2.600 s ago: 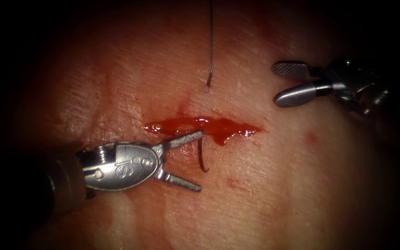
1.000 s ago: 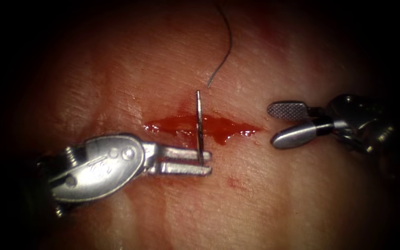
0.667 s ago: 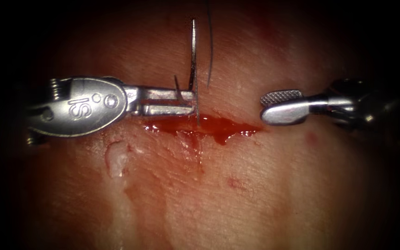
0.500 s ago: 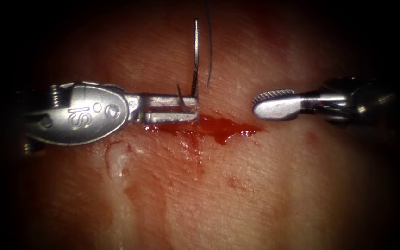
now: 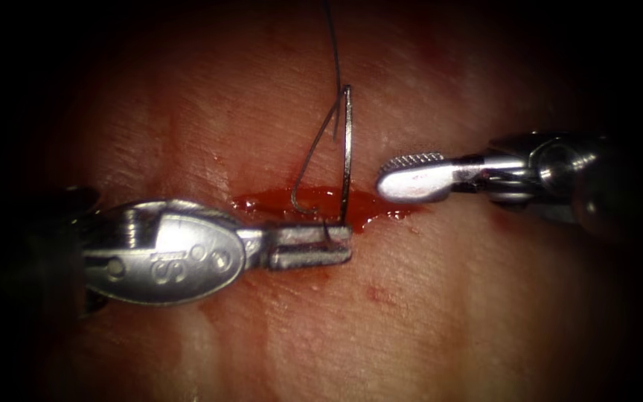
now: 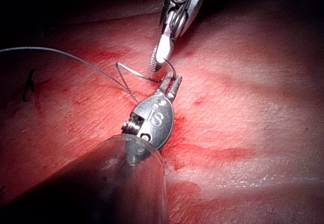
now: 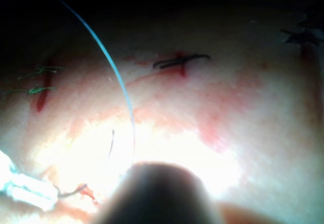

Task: Wound Closure
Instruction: Pass the needle back to the right gripper, then use the left gripper to open the incision.

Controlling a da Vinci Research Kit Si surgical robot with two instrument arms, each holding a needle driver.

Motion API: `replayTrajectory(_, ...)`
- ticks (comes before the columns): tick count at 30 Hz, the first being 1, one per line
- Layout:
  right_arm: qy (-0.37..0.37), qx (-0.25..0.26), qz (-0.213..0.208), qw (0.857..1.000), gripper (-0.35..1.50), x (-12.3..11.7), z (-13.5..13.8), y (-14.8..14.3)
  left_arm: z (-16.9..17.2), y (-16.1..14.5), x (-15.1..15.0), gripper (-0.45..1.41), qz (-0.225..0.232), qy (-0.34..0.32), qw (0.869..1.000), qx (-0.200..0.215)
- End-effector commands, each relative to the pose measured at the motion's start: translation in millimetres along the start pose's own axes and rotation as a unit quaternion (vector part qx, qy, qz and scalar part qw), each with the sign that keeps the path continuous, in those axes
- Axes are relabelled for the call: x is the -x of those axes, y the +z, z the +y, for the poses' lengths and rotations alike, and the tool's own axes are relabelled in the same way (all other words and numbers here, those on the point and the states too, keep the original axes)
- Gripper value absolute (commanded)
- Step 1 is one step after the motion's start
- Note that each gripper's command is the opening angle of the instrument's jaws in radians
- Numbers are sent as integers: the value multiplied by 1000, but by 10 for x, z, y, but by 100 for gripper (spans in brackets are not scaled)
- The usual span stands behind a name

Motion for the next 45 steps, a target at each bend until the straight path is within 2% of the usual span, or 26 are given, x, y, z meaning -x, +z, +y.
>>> replayTrajectory(1,-5,0,4,1000,81,-5,6,17,-3,7,3,-45,1,2,1000,-1)
replayTrajectory(9,-6,2,9,1000,84,-5,8,36,2,10,1,-45,0,9,1000,-5)
replayTrajectory(16,-6,5,12,1000,57,-8,11,43,5,11,1,-45,-2,13,1000,-1)
replayTrajectory(17,-6,5,13,1000,29,-8,13,44,5,11,3,-45,0,13,1000,1)
replayTrajectory(22,3,7,9,1000,-35,-10,15,46,6,12,4,-45,0,14,1000,3)
replayTrajectory(28,18,-5,-11,1000,-35,-10,14,44,5,13,4,-45,0,14,1000,5)
replayTrajectory(30,9,-5,-12,1000,-35,-10,16,42,3,14,4,0,-3,-22,1000,8)
replayTrajectory(32,-48,-5,-8,999,-35,-11,17,40,4,15,4,4,-8,-57,998,14)
replayTrajectory(35,-152,-7,4,988,-35,-13,20,38,6,13,2,5,-11,-88,995,35)
replayTrajectory(39,-201,0,6,980,-35,-17,23,37,9,6,2,-1,-1,-106,993,50)
replayTrajectory(42,-237,2,15,971,-35,-21,23,34,9,-4,8,-13,-2,-118,991,61)
replayTrajectory(45,-261,1,25,965,-35,-27,22,32,8,-12,14,-15,-8,-128,989,72)
